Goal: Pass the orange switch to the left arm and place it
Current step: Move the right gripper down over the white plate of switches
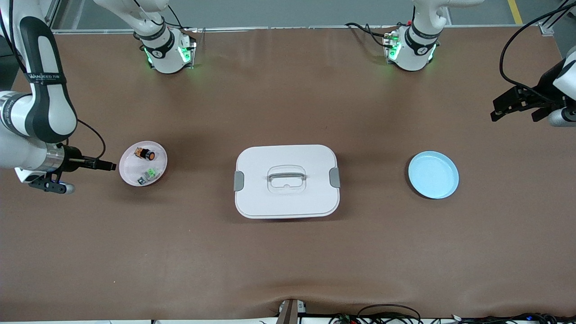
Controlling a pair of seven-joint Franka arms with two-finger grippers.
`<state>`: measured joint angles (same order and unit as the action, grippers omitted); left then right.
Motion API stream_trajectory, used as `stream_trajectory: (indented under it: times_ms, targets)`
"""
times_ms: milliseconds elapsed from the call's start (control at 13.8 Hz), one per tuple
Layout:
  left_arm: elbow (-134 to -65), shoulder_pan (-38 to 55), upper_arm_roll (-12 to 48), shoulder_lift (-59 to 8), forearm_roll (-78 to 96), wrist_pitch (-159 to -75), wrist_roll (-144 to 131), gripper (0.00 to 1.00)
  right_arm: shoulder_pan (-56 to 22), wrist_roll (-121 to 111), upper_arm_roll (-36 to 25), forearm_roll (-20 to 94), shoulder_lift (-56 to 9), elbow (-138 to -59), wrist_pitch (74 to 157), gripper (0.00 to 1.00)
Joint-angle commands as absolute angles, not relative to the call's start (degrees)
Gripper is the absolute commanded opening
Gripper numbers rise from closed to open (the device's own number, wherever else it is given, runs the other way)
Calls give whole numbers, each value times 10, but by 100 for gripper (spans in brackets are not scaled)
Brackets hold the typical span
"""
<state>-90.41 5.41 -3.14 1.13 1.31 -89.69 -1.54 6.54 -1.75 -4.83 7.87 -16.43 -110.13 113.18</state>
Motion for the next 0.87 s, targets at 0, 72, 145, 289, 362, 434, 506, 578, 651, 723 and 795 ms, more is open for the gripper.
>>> stream_trajectory:
  times_ms: [0, 72, 145, 289, 362, 434, 506, 578, 651, 723, 795]
  targets:
    - [-890, 52, -30, 6, 6, -887, -10, 100, 68, -1, -43, 84, -131, -1150, 1159, 100]
    - [-890, 52, -30, 6, 6, -887, -10, 100, 67, -1, -43, 84, -123, -1169, 1178, 100]
    - [-890, 52, -30, 6, 6, -887, -10, 100, 66, -1, -43, 84, -120, -1190, 1197, 100]
    - [-890, 52, -30, 6, 6, -887, -10, 100, 65, 3, -42, 84, -112, -1228, 1236, 100]
    - [-890, 51, -30, 6, 6, -887, -10, 100, 62, 6, -41, 84, -109, -1243, 1255, 100]
    - [-890, 50, -30, 6, 7, -888, -10, 100, 55, 21, -41, 84, -106, -1255, 1266, 100]
    - [-890, 50, -30, 6, 7, -888, -10, 100, 48, 39, -41, 84, -105, -1263, 1273, 100]
    - [-890, 49, -30, 6, 7, -888, -10, 100, 43, 51, -41, 84, -105, -1271, 1283, 100]
    - [-890, 50, -30, 6, 7, -888, -10, 100, 39, 55, -41, 84, -105, -1280, 1295, 100]
    - [-890, 50, -30, 6, 7, -888, -10, 100, 38, 55, -41, 84, -105, -1289, 1309, 100]
    - [-890, 50, -30, 6, 7, -889, -10, 100, 38, 55, -41, 84, -105, -1300, 1323, 100]
